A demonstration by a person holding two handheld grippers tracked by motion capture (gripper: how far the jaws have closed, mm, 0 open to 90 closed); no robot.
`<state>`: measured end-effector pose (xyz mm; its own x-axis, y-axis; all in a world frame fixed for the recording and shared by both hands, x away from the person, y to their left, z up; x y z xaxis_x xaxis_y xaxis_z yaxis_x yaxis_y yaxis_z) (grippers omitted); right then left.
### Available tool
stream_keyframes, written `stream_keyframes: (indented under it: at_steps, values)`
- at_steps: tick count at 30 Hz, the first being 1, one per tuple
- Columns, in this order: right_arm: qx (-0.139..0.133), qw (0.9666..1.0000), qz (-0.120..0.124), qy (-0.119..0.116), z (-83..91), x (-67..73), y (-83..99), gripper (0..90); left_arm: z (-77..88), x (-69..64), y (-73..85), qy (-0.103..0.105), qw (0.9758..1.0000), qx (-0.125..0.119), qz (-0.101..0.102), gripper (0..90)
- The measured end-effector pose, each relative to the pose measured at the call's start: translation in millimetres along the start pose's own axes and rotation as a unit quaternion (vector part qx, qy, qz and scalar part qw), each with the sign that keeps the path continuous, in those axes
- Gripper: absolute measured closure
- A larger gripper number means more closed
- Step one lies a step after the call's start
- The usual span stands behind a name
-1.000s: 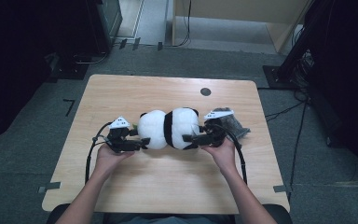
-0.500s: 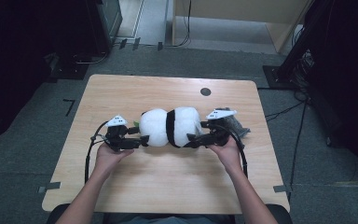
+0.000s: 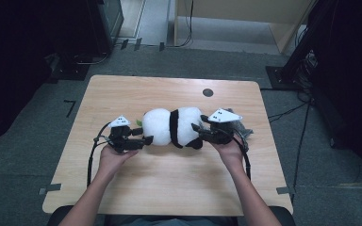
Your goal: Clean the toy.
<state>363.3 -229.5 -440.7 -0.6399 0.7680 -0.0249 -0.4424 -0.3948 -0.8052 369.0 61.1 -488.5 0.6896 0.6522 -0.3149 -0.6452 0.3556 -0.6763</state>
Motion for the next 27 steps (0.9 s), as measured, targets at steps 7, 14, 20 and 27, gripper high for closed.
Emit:
stream_keyframes:
  at_steps: [7, 14, 20, 27]
  values:
    - [0.000, 0.9997, -0.022, -0.010, -13.4, -0.7, 6.8, 55.4, -7.1, -2.8, -1.2, -0.017, 0.9998, -0.005, -0.013, 32.5]
    - [0.009, 0.9983, -0.049, -0.032, -18.4, -5.0, 14.3, 51.9, -16.0, -3.4, -4.9, -0.039, 0.9983, -0.022, -0.037, 30.8]
    - [0.013, 0.9993, -0.016, -0.030, -20.8, -1.2, 16.1, 43.5, -29.6, -10.4, -12.5, -0.071, 0.9960, 0.003, -0.055, 12.5]
    - [0.013, 0.9996, -0.009, -0.022, -19.5, -0.9, 16.8, 48.8, -38.2, -0.6, -10.6, -0.067, 0.9974, 0.009, -0.024, 6.1]
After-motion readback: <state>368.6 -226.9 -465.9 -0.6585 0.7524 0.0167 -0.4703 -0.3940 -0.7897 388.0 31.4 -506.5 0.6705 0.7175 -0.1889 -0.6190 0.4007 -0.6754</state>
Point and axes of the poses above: each handheld gripper's, and its own axes: z roughly backward along the jaws, y roughly out of its underside, x roughly to its left, the point moved 4 cm from there along -z, roughly forward along the jaws, and after that the axes turned 10 degrees about x, right-handed, at the moved point
